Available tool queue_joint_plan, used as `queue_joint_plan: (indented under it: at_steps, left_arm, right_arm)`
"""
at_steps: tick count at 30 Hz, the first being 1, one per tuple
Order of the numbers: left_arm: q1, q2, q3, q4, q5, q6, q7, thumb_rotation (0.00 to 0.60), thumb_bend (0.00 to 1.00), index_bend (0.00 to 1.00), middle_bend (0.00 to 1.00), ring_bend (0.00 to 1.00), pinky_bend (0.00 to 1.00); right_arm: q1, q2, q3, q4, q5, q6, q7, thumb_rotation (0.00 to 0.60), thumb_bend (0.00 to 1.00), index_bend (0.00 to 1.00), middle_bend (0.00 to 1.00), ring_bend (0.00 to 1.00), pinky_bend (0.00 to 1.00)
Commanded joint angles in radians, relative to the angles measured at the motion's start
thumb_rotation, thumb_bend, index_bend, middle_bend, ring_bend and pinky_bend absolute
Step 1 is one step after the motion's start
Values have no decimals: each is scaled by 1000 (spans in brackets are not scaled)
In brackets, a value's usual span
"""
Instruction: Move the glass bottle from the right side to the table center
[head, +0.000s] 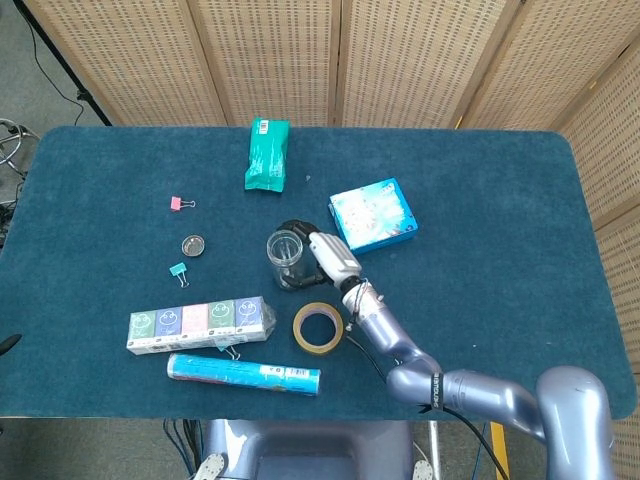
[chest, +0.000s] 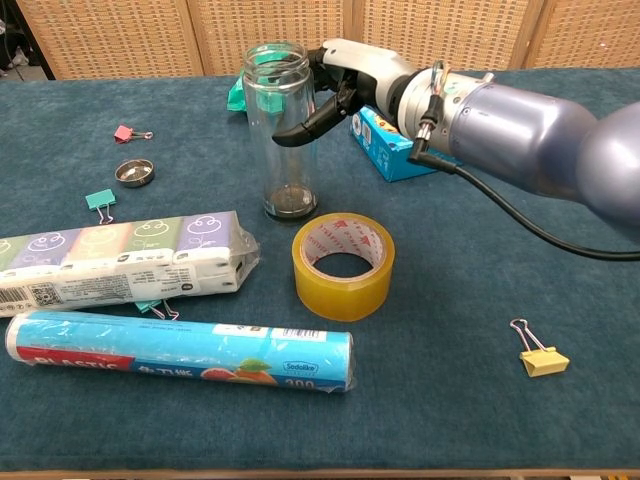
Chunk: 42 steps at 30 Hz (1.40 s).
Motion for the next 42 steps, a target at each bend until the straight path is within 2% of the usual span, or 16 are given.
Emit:
queue_joint_plan:
  at_steps: [1,10,19,32,37,42]
  left_arm:
    - [-1,0,0,-1,1,0,2,600,0,0,0,0,0]
    - [-2,-2,3,-3,4,-2,15,600,0,0,0,0,0]
    - [-4,-5,5,-11,4,-4,40,600,0,0,0,0,0]
    - [-5,-6,5,-7,1,-7,41,600,0,0,0,0,0]
    - [-6,-10,4,-8,-3,-11,49,600,0,0,0,0,0]
    - [-23,-17,0,-17,-21,-46,83,600,0,0,0,0,0]
  right_arm:
    - [-8,16,-5,-22,-3,4,-8,600,424,172,123,111,223]
    - [-45,72,-42,-83,-4,26,-60,600,423,159,98,90,210]
    - [-83,125,-61,-133,13,10,-46,600,424,117,41,17,71]
    - [-108,148,-84,-137,-10,4,-25,600,424,104,31,12,67]
    - [-173,240,-143,-192,-53,29,-38,600,424,89,25,12,67]
    - [-286,382,-238,-247,-150,121,-63,600,423,87,12,0,29]
